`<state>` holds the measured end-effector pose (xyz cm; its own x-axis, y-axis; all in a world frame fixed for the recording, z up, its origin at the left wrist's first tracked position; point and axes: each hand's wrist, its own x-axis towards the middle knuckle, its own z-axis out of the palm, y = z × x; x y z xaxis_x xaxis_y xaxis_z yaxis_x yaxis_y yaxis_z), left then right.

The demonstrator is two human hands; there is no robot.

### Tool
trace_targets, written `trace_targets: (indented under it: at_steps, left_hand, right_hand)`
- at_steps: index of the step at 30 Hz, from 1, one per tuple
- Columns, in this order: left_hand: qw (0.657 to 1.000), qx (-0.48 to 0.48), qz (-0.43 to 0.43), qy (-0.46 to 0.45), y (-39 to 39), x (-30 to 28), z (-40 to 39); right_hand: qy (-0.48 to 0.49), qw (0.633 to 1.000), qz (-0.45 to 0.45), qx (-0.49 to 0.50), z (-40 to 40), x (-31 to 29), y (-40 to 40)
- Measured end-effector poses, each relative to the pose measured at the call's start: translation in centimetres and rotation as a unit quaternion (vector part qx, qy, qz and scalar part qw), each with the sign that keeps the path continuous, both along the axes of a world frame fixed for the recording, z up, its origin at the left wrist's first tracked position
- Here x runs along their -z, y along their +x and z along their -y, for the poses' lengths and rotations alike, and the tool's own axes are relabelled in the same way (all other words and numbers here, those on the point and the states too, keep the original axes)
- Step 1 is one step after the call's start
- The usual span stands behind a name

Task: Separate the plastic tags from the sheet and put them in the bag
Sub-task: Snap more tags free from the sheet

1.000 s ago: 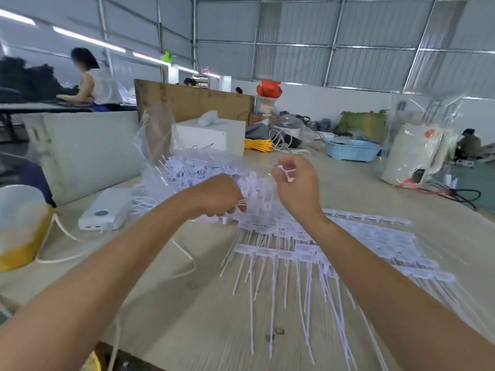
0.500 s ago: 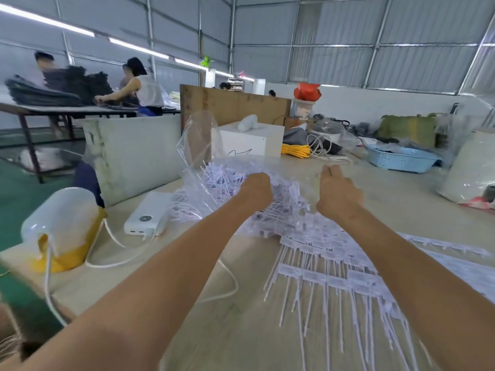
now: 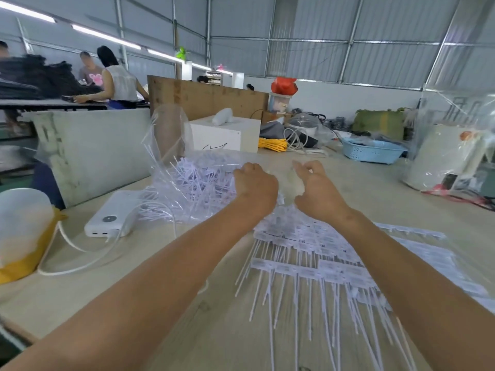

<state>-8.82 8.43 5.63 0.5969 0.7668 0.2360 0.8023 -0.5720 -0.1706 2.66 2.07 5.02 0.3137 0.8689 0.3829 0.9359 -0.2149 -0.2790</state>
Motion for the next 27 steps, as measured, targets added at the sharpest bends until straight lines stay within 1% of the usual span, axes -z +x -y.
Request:
trace_targets:
  at_steps: [2, 3, 5, 6, 7, 8, 9, 12, 15, 17, 20, 24, 27]
  left_hand:
    - [0.997, 0.076, 0.031, 0.006, 0.1, -1.1, 3.1]
    - [0.99, 0.129, 0.047, -0.024, 0.1, -1.4, 4.6]
    - [0.96, 0.239, 0.029, -0.144, 0.4, -1.3, 7.2]
    - [0.938, 0.284, 0.001, -0.2, 0.6, -1.0, 8.2]
    - [0.921, 0.313, -0.029, -0.23, 0.9, -0.4, 8.9]
    - [0.914, 0.326, -0.056, -0.234, 1.4, 0.3, 9.4]
    - [0.916, 0.327, -0.07, -0.223, 2.0, 1.1, 9.6]
    - [0.927, 0.309, -0.074, -0.202, 3.5, 2.8, 9.8]
    - [0.919, 0.308, -0.091, -0.227, 4.7, 2.7, 9.7]
    - [0.914, 0.306, -0.087, -0.253, 5.1, 1.9, 9.7]
    - [0.896, 0.324, -0.017, -0.302, 5.7, 1.1, 9.8]
    - [0.845, 0.36, 0.112, -0.379, 6.7, 1.3, 10.6]
    - [0.804, 0.341, 0.208, -0.441, 7.3, 2.7, 10.5]
  right_hand:
    - [0.017, 0.998, -0.029, -0.054, 2.0, 0.0, 0.7]
    - [0.038, 0.995, -0.038, -0.083, 3.3, 0.0, 1.2]
    - [0.061, 0.992, -0.049, -0.097, 6.2, 0.1, 2.4]
    - [0.056, 0.994, -0.059, -0.077, 7.7, 0.3, 3.0]
    - [0.044, 0.995, -0.071, -0.048, 9.2, 0.6, 3.7]
    - [0.028, 0.996, -0.077, -0.019, 10.6, 1.0, 4.5]
    - [0.015, 0.997, -0.077, 0.007, 12.0, 1.7, 5.3]
    - [-0.012, 0.995, -0.079, 0.062, 15.8, 3.9, 6.9]
    - [-0.02, 0.99, -0.11, 0.089, 18.2, 5.5, 7.6]
    - [-0.006, 0.991, -0.104, 0.08, 18.9, 6.3, 7.6]
    - [0.012, 0.993, -0.102, 0.062, 19.1, 7.2, 7.4]
    - [0.053, 0.988, -0.118, 0.09, 18.7, 7.4, 6.8]
    - [0.06, 0.985, -0.125, 0.104, 18.3, 7.5, 6.2]
